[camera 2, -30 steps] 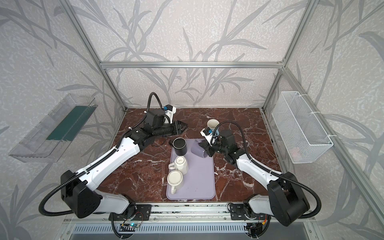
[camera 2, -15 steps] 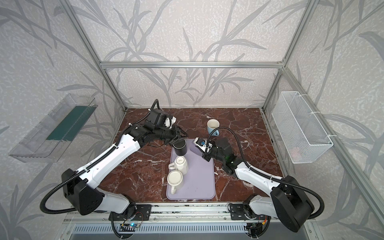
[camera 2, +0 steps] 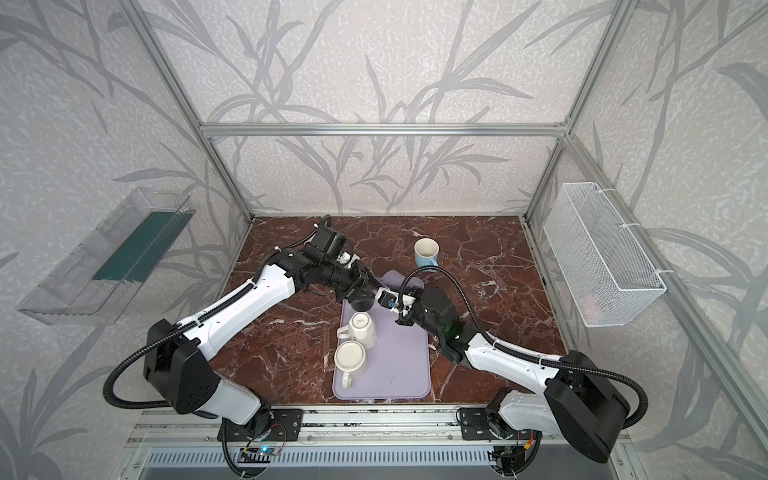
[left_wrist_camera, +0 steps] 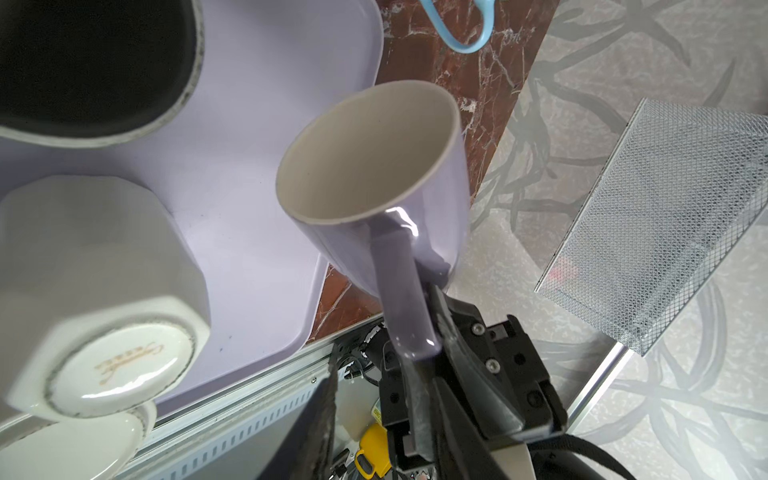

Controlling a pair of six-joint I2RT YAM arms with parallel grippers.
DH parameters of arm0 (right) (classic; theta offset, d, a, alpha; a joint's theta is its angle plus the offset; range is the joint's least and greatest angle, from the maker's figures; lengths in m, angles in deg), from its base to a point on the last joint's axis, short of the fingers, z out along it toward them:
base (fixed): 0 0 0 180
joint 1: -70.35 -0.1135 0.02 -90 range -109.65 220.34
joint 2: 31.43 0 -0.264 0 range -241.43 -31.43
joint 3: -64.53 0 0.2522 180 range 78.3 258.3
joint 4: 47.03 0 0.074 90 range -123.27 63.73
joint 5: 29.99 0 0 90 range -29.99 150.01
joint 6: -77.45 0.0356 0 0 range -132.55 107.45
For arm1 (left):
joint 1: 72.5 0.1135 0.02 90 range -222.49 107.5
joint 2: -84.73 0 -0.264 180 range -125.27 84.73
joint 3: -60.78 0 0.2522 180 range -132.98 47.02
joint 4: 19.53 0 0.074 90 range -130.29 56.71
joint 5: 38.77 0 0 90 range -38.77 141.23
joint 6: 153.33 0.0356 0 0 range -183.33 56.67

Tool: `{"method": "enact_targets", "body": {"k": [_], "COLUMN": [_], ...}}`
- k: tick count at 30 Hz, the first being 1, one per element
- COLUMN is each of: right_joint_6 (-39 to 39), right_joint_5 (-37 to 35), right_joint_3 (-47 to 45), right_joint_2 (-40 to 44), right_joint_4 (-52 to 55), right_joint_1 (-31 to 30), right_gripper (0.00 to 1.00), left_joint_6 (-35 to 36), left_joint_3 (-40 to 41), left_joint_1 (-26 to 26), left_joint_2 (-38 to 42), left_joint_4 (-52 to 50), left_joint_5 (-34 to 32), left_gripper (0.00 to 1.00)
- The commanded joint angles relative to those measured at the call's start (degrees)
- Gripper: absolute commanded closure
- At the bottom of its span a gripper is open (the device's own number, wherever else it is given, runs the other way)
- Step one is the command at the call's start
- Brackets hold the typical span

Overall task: Turn the mug right side up
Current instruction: Pass the mug.

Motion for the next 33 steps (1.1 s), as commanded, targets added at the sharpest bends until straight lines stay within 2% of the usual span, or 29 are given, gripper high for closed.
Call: {"method": "enact_targets", "body": {"k": [1,7,11,15,33], "right_joint_6": [-2.51,-3.71,-3.84,-3.84,-2.42], "right_joint_5": [-3.61,-4.32,-5.03,-5.92,-2.89], "right_joint_3": [0.69,0.33,0.65,1.23,-0.03], "right_joint_2": [2.41,2.67,2.63,1.89,4.95], "right_joint_4": [-6.95,-6.99,-6.12,-5.06,-5.28], "right_joint_1": [-0.18,-1.39,-1.76,-1.76,-1.76], "right_gripper": [1.0,1.0,1.0,1.0,1.0], "left_joint_6": [-2.75,-5.01,-8.93,-8.41,-8.15], "left_joint_3": [-1.1,-1.42,0.85,-0.34,-1.67], "left_joint_1": [0.13,0.23,0.34,0.39,0.4], "left_joint_2": [-0.75,-1.93,-1.75,-0.51,-4.48], "left_joint_4": [0.71,2.37,9.19,9.87,9.8], "left_joint_5": [0.87,0.42,2.3,1.25,2.64], "left_gripper": [0.61,0.61,0.61,0.62,0.65]}}
